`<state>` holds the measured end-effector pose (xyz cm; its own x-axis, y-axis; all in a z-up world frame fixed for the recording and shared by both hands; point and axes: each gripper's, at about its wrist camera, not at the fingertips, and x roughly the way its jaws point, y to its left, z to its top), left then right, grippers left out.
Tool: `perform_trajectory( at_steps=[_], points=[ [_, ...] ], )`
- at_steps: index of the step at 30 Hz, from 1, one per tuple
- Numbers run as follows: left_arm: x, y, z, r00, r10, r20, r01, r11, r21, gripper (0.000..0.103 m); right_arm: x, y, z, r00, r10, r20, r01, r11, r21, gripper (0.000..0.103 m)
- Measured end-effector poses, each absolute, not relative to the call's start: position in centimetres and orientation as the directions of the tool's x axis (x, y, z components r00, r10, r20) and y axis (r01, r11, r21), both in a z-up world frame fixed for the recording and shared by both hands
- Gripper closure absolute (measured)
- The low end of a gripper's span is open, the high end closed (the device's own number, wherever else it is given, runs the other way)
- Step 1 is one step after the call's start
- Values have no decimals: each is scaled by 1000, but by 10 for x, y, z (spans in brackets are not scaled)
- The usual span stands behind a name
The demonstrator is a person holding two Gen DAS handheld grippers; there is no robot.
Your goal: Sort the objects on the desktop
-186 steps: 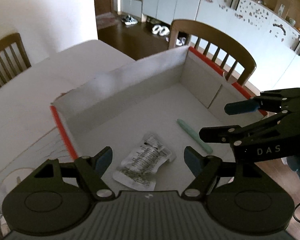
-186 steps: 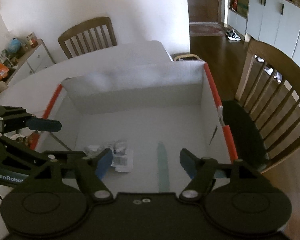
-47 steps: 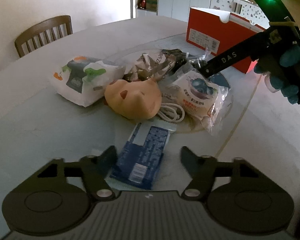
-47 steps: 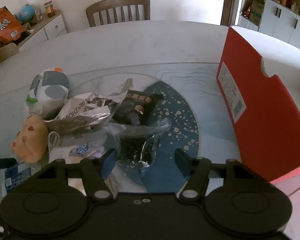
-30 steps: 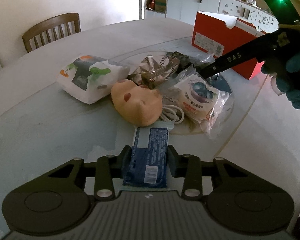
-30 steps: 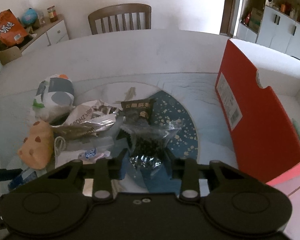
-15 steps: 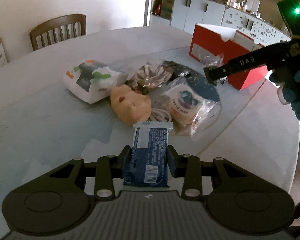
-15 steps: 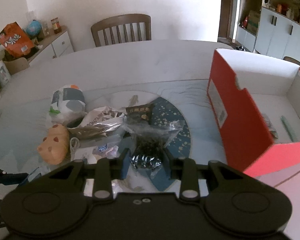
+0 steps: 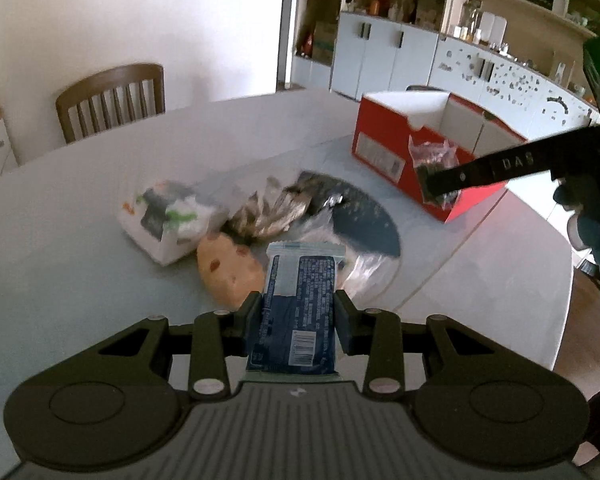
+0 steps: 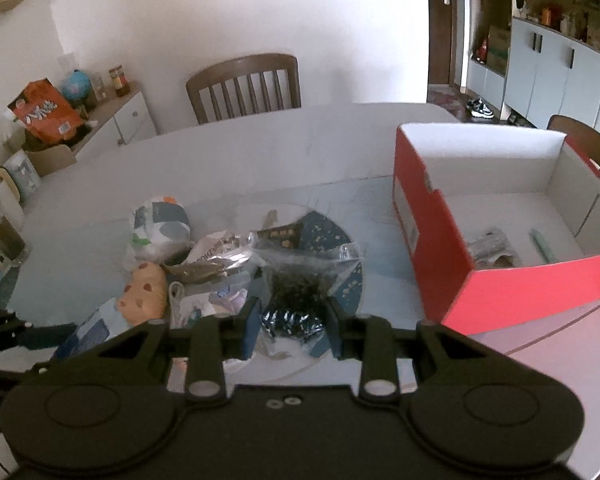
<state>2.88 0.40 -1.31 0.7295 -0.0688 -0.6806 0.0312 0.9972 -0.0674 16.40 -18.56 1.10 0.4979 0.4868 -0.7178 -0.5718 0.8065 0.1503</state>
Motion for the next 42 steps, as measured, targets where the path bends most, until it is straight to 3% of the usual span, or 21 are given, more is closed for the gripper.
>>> perform_trajectory(
  at_steps=[20, 42],
  points=[
    [68, -56, 52, 785, -100, -612, 98, 995, -36, 67, 163, -245, 66, 569, 515, -642, -559, 814, 157, 70],
    [167, -155, 85, 821, -132, -556, 147, 989, -18, 67, 233, -310, 75, 562, 539, -627, -572, 801, 177, 70]
  ],
)
